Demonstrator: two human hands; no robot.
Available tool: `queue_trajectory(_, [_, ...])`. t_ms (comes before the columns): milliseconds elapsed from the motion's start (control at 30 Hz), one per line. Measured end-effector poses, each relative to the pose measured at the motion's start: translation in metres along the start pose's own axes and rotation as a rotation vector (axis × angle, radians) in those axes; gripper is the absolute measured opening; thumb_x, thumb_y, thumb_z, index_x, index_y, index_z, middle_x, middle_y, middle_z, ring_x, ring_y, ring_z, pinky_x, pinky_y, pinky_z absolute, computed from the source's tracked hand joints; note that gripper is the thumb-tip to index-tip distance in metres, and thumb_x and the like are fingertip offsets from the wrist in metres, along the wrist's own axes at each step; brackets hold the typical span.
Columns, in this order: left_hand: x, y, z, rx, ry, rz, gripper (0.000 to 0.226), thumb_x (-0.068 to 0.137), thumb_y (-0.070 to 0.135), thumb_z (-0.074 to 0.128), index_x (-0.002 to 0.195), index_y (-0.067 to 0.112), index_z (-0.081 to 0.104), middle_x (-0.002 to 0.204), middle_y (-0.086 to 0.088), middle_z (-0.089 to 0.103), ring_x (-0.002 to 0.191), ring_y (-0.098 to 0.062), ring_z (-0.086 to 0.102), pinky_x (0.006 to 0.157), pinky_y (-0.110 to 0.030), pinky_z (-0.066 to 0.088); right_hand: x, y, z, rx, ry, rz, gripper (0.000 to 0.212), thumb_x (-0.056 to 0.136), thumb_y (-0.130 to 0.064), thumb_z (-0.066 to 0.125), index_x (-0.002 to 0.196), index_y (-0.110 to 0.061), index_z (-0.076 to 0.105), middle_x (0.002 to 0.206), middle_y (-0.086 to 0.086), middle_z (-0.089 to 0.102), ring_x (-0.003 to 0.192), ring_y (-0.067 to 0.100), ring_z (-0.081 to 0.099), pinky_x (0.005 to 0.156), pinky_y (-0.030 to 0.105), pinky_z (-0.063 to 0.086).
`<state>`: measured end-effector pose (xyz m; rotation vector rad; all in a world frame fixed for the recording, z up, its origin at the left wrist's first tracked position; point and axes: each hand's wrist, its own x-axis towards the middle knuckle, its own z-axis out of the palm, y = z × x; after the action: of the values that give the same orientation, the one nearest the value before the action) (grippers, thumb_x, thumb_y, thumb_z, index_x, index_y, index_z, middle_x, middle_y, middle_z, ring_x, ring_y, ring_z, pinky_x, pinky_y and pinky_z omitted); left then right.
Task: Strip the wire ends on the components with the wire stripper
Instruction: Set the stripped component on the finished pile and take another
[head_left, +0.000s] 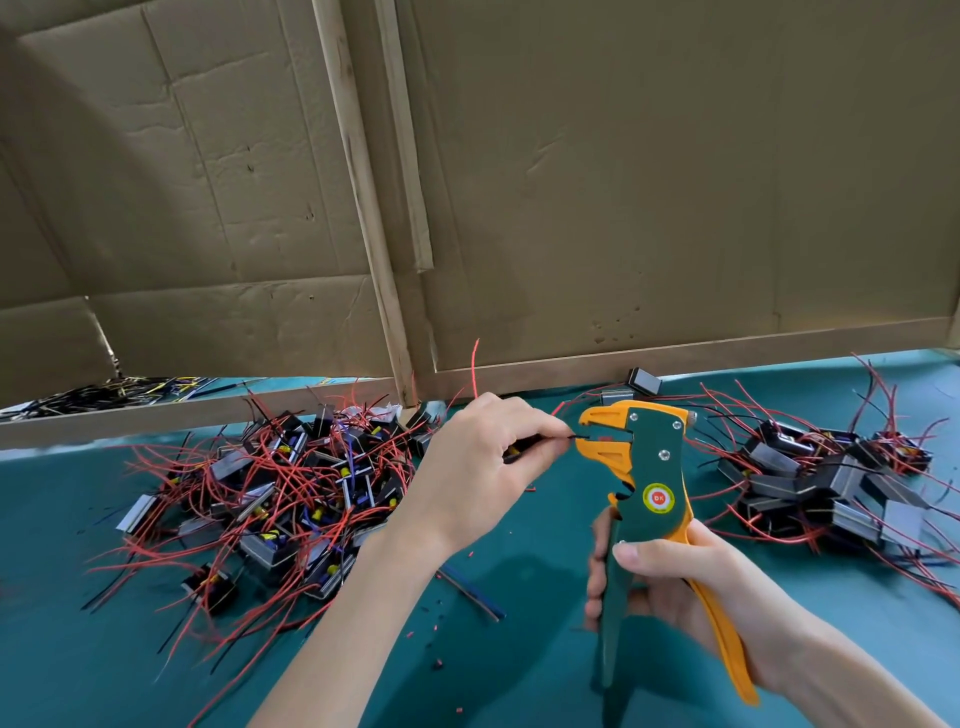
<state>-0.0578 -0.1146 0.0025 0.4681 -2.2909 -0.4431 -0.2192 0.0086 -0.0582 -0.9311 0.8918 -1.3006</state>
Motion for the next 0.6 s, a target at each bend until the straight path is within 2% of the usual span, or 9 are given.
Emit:
queue_trajectory(167, [0.001, 0.003, -0.007, 0.013, -0.075, -0.024, 0.010, 0.090, 0.024, 0.065, 0.094, 0.025, 0.075, 0.082, 0.019, 0.063, 0.082, -0.006, 0.048, 0.074, -0.014, 0.035, -0.002, -0.001, 0.005, -0.019, 0.017, -0.002, 0.027, 0.060, -0.015, 0.081, 0.080, -0.002, 0.068, 0.074, 0.031, 0.059, 0.067, 0.040, 0.062, 0.066, 0.049, 0.055])
queue_trajectory(300, [0.001, 0.005, -0.011, 0.021, -0.116, -0.027, 0.009, 0.090, 0.024, 0.066, 0.091, 0.024, 0.074, 0.084, 0.015, 0.065, 0.082, -0.011, 0.049, 0.075, -0.016, 0.036, -0.006, -0.002, 0.010, -0.035, 0.044, -0.009, 0.039, 0.057, -0.023, 0.091, 0.080, -0.004, 0.066, 0.073, 0.029, 0.057, 0.066, 0.040, 0.060, 0.065, 0.048, 0.054])
queue_trajectory(433, [0.002, 0.006, -0.013, 0.002, -0.129, -0.032, 0.009, 0.091, 0.025, 0.065, 0.091, 0.024, 0.074, 0.084, 0.013, 0.066, 0.082, -0.013, 0.050, 0.074, -0.016, 0.036, -0.010, -0.002, 0.013, -0.067, 0.094, -0.017, 0.044, 0.054, -0.033, 0.093, 0.074, -0.006, 0.064, 0.066, 0.026, 0.056, 0.056, 0.037, 0.057, 0.055, 0.041, 0.052])
queue_trajectory(600, [0.002, 0.006, -0.011, -0.052, -0.113, -0.065, 0.010, 0.092, 0.024, 0.063, 0.091, 0.023, 0.073, 0.085, 0.016, 0.066, 0.084, -0.007, 0.052, 0.076, -0.013, 0.036, -0.012, 0.002, 0.025, -0.098, 0.205, -0.026, 0.037, 0.053, -0.035, 0.084, 0.060, -0.008, 0.060, 0.054, 0.023, 0.051, 0.043, 0.030, 0.050, 0.047, 0.036, 0.047])
